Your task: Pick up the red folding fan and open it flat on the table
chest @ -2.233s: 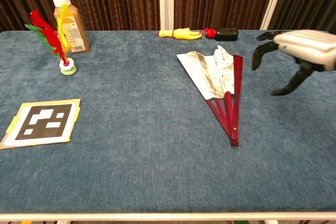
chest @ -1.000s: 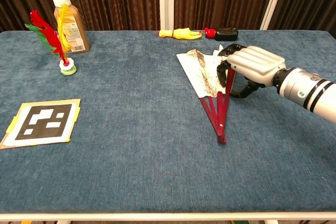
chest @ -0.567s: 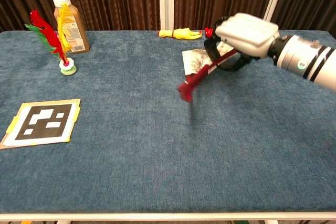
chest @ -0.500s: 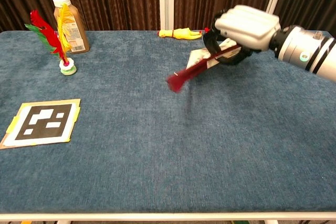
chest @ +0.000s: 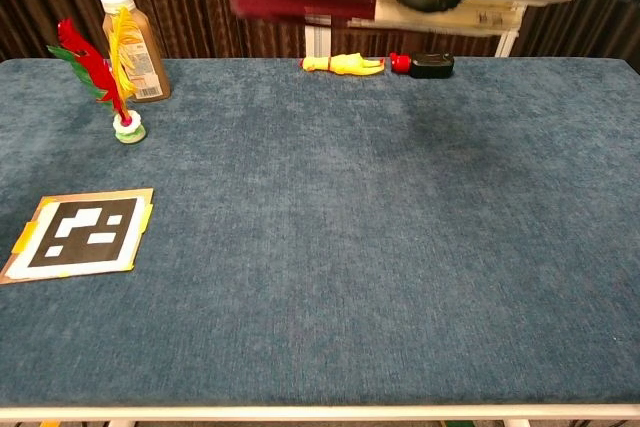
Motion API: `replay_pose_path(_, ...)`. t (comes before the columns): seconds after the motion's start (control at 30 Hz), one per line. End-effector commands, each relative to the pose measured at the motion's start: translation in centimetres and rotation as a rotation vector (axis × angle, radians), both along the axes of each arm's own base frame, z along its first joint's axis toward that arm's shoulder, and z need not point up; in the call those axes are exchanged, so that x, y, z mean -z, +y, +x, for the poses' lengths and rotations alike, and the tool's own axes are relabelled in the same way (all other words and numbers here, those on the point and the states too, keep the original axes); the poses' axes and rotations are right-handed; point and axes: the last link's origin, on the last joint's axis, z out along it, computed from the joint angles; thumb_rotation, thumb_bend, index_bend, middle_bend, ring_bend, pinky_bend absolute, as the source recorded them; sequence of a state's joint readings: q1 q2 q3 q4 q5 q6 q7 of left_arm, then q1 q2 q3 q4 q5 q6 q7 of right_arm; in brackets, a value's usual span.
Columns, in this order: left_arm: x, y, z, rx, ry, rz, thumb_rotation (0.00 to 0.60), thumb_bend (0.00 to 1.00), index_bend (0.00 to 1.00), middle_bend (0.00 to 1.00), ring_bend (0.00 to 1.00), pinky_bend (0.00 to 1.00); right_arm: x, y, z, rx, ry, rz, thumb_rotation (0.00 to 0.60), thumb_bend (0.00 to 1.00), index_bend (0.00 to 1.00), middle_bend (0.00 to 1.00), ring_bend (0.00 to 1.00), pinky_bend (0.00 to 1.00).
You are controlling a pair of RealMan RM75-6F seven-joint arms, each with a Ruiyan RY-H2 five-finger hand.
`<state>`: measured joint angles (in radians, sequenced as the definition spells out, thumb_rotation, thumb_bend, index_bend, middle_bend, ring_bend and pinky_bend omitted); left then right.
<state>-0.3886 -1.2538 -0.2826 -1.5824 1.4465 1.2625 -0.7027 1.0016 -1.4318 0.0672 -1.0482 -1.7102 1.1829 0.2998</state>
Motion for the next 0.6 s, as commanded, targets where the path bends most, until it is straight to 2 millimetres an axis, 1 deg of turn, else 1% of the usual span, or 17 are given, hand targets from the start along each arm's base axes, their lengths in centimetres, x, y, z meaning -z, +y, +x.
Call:
replay_pose_path(0.03, 2.4, 3.1, 2.4, 0.018, -0.215, -0.105, 0.600, 0.00, 0.15, 0.14, 0.06, 0.15, -1.7, 0.0, 1.7, 0.007, -0.043, 0.037, 0.600, 0.95, 0.94, 0.75, 0.42, 0.27)
replay_pose_path(0.13, 4.1, 3.6, 3.1, 0.035, -0.260, -0.169, 0.600, 0.00, 0.16, 0.14, 0.06, 0.16, -2.3, 0.5, 2.3, 0.002, -0.027, 0.071, 0.600, 0.95, 0.95, 0.75, 0.42, 0.26)
replay_pose_path(0.23, 5.9, 3.8, 4.0, 0.055, -0.281, -0.206, 0.600, 0.00, 0.20, 0.16, 0.07, 0.16, -2.5, 1.1, 2.9, 0.004, -0.018, 0.105, 0.600, 0.95, 0.95, 0.75, 0.41, 0.25)
replay_pose_path(0.37, 8.4, 4.0, 5.9, 0.080, -0.312, -0.251, 0.600, 0.00, 0.29, 0.25, 0.15, 0.21, -2.2, 1.9, 3.9, 0.012, -0.016, 0.155, 0.600, 0.95, 0.95, 0.75, 0.40, 0.23)
replay_pose_path(0.53, 10.3, 4.2, 8.0, 0.105, -0.332, -0.296, 0.600, 0.00, 0.32, 0.28, 0.15, 0.21, -1.6, 2.3, 5.2, 0.025, -0.025, 0.201, 0.600, 0.95, 0.95, 0.75, 0.40, 0.23)
replay_pose_path(0.6, 10.9, 4.3, 8.8, 0.107, -0.342, -0.309, 0.600, 0.00, 0.34, 0.31, 0.18, 0.24, -1.2, 2.3, 5.7, 0.023, -0.019, 0.208, 0.600, 0.95, 0.95, 0.75, 0.39, 0.23)
